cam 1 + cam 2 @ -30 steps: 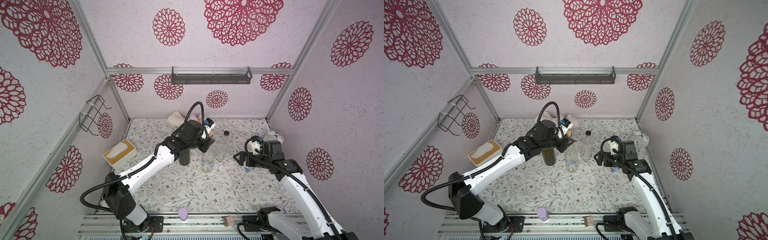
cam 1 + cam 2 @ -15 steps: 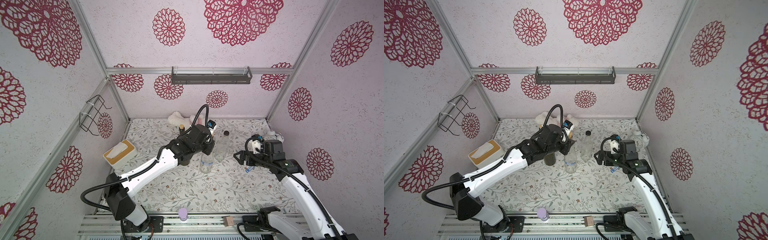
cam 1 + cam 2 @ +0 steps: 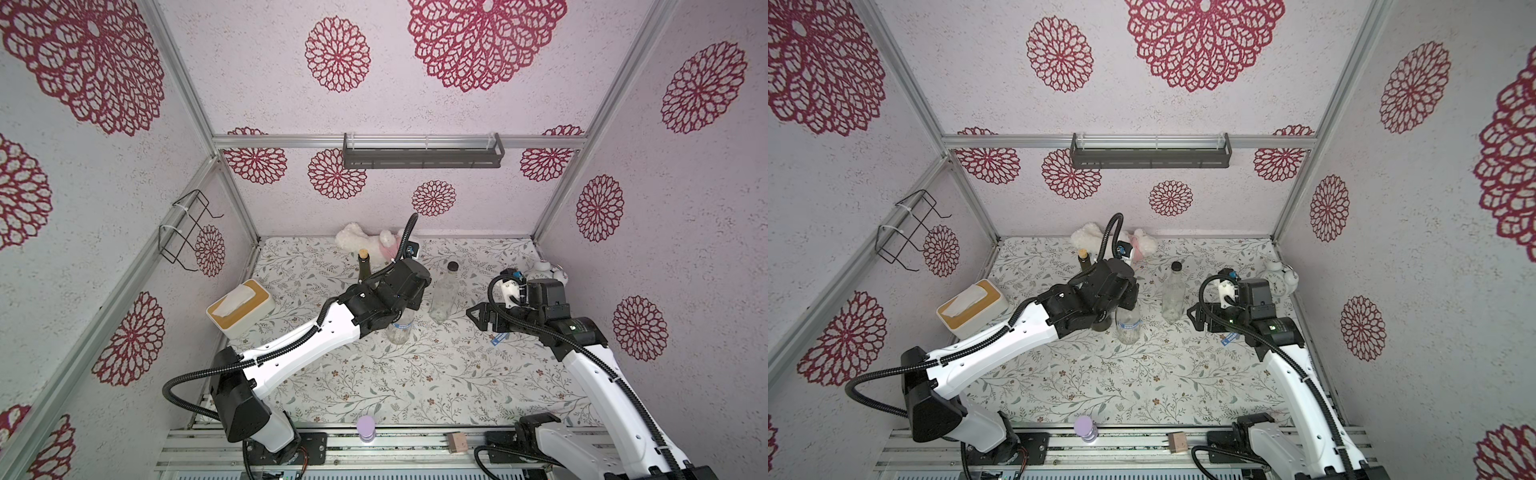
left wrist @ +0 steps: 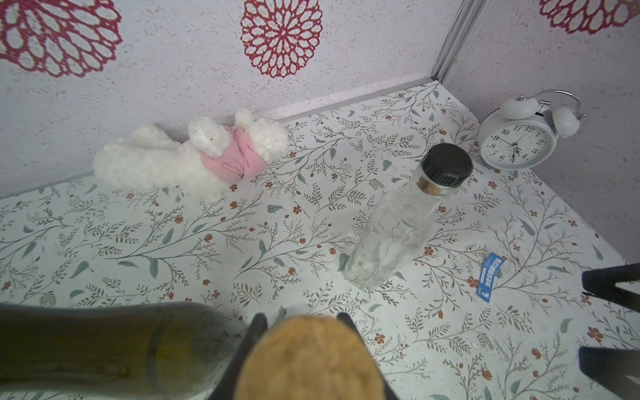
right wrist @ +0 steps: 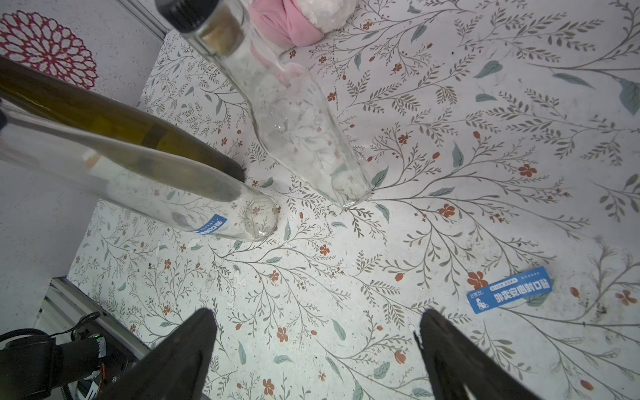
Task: Remove the label from the bottle
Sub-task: Adjust the bottle at the center of the board.
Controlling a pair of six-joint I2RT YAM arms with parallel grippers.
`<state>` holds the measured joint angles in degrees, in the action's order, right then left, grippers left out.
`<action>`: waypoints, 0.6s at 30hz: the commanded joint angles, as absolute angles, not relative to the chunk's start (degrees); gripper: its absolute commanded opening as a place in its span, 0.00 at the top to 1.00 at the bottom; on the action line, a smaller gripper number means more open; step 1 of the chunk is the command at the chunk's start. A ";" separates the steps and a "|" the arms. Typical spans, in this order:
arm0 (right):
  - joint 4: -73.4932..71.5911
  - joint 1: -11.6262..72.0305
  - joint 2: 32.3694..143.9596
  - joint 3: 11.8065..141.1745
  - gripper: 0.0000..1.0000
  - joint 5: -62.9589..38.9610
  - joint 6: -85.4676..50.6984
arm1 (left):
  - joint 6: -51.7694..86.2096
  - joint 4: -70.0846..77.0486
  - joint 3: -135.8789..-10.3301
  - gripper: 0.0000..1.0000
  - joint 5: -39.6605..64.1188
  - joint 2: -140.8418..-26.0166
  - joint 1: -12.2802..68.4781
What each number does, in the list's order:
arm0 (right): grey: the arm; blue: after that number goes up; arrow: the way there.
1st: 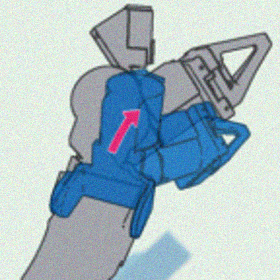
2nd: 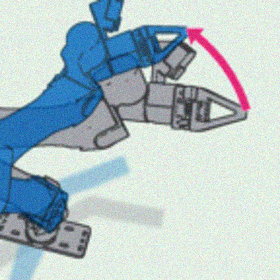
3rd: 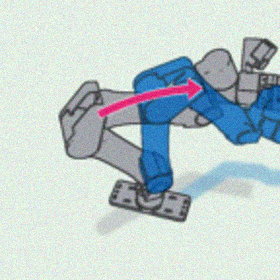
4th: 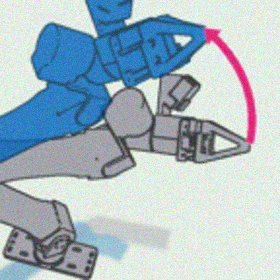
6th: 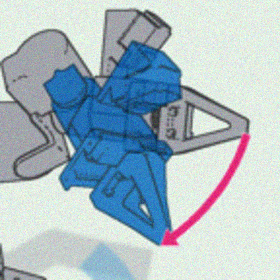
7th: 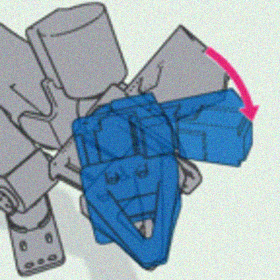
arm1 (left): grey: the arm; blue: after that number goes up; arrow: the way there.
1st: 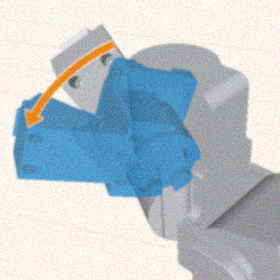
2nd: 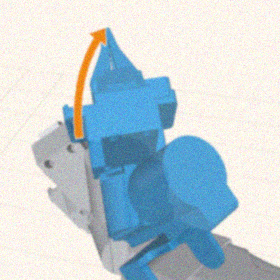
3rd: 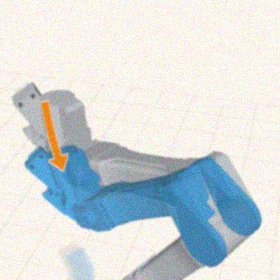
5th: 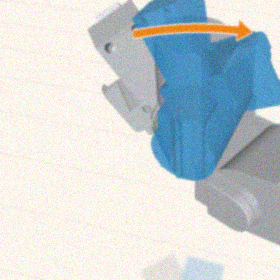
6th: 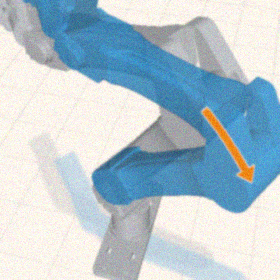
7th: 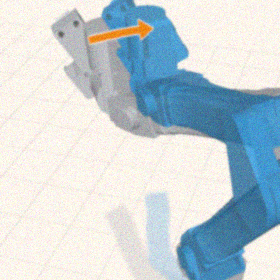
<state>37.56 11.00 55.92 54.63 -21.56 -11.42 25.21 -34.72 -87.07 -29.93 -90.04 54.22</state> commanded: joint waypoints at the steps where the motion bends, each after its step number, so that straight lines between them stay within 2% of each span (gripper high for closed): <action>1: 38.34 11.33 55.15 56.16 0.05 -22.95 -10.19 | 28.79 -33.39 -89.65 0.84 -34.02 -88.94 55.10; 10: 37.88 11.34 54.86 55.90 0.05 -22.10 -10.26 | 31.55 -31.67 -88.06 0.84 -34.50 -89.04 55.86; 15: 38.22 11.34 54.25 55.90 0.05 -21.03 -9.93 | 32.93 -31.73 -88.66 0.82 -35.01 -89.98 56.38; 18: 38.41 11.34 54.40 56.08 0.05 -21.16 -9.84 | 33.35 -31.53 -89.28 0.77 -34.76 -90.39 56.79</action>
